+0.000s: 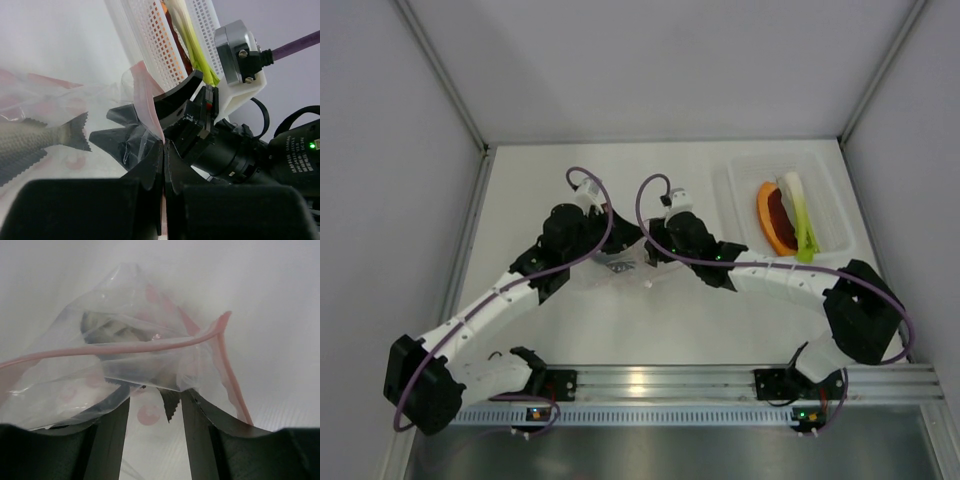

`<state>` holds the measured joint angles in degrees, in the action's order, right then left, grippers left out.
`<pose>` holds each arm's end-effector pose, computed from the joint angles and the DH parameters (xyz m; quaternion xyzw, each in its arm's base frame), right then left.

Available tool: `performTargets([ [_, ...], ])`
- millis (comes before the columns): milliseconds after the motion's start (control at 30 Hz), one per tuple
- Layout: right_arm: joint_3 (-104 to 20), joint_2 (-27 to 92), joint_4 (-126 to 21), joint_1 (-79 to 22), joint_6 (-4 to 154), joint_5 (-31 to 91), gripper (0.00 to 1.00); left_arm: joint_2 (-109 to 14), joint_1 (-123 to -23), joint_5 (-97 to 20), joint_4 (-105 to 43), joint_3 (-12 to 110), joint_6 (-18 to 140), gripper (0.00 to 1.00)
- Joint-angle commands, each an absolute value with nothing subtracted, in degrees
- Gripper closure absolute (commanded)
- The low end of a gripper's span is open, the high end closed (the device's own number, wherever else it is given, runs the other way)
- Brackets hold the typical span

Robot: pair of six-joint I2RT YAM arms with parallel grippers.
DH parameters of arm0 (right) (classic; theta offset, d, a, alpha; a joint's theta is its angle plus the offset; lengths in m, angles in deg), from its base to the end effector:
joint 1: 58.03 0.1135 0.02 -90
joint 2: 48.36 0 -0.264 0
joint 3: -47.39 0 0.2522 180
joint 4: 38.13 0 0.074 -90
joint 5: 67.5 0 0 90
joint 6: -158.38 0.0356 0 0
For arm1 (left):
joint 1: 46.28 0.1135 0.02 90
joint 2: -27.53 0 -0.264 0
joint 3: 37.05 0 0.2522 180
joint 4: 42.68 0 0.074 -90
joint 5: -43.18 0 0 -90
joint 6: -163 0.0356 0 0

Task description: Open the zip-top bag and remove the fake food

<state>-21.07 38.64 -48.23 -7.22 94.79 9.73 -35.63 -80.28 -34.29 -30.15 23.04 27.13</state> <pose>0.2214 0.2591 0.2448 -0.1252 0.8474 0.2417 0.4559 0.2091 -0.1503 0.3063 -0.0162 0.7944 -0.4524 0.4050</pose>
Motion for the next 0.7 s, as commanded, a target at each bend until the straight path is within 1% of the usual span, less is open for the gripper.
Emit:
performTargets([
  [0,-22.1,38.8,-49.9,-6.5,94.1,-0.5,0.54,-33.8,-80.5,-32.3,-35.1,24.8,26.5,1.00],
  [67,-22.2,38.6,-51.7,-7.0,92.4,-3.3,0.55,-32.9,-80.5,-33.0,-35.1,24.8,26.9,1.00],
  [133,-21.9,37.2,-57.2,-8.1,90.1,-6.0,0.56,-31.8,-80.4,-34.3,-35.1,25.0,27.0,1.00],
  [300,-22.4,31.7,-65.5,-13.6,83.9,-7.8,0.57,-30.6,-80.5,-36.5,-35.1,26.1,25.7,1.00],
  [400,-25.2,29.7,-72.4,-15.8,80.0,-12.0,0.58,-30.7,-80.5,-38.4,-35.2,26.3,24.1,1.00],
  [500,-30.2,29.8,-80.2,-15.4,77.4,-17.2,0.58,-30.9,-80.5,-39.7,-37.6,24.2,21.6,1.00],
  [567,-34.0,30.3,-85.5,-14.2,76.6,-23.4,0.58,-31.3,-80.5,-40.2,-39.3,22.1,20.4,1.00],
  [600,-35.4,31.2,-87.4,-13.7,76.0,-24.5,0.58,-31.5,-80.5,-40.5,-39.5,21.4,19.5,1.00],
  [667,-39.0,32.3,-90.7,-12.5,75.7,-22.5,0.58,-31.7,-80.6,-41.5,-39.6,19.6,19.2,1.00],
])
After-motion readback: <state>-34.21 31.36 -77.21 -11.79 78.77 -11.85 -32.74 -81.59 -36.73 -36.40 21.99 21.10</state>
